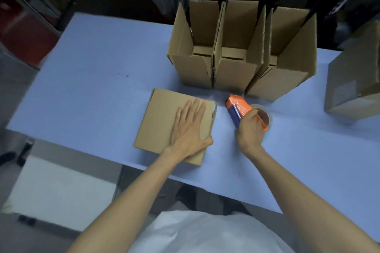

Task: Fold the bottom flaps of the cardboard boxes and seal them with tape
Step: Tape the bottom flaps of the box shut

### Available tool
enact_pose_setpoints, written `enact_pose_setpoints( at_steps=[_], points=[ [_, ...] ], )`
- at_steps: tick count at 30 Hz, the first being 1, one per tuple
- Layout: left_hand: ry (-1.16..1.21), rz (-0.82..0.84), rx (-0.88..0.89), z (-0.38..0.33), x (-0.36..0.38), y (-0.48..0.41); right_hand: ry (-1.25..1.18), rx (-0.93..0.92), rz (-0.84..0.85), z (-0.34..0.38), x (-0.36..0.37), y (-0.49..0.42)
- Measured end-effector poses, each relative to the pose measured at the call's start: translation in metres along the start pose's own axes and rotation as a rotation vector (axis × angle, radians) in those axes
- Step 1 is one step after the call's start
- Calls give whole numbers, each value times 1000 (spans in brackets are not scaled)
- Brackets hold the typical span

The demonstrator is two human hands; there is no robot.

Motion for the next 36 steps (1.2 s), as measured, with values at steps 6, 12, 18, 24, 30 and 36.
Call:
enact_pose_setpoints(
  at_steps=[6, 12, 18, 24, 30, 36],
  points=[
    [309, -60, -13, 1, -28, 1, -76, -269, -45, -6, -31, 9],
    [749, -229, 130, -25, -97, -10, -349, -571, 3, 0, -78, 53],
    [704, 5, 274, -46, -115, -12, -344, -629, 21, 0, -94, 69],
    [819, 120, 265, -44, -110, -17, -439, -610, 119, -8, -100, 69],
    [924, 270, 76, -35, -81, -18, -236, -545, -16, -2, -96, 72],
    [991, 265, -80, -24, -73, -14, -238, -616, -71, -3, -91, 75]
  ],
)
Point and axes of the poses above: each hand's wrist, its own y-axis away from the middle knuckle, its own x-axis out of the palm, z = x × y, the point moved 7 cm from there along -y, towards the middle knuckle, and after that the axes turned 8 degrees about z, right-handed, at the moved point
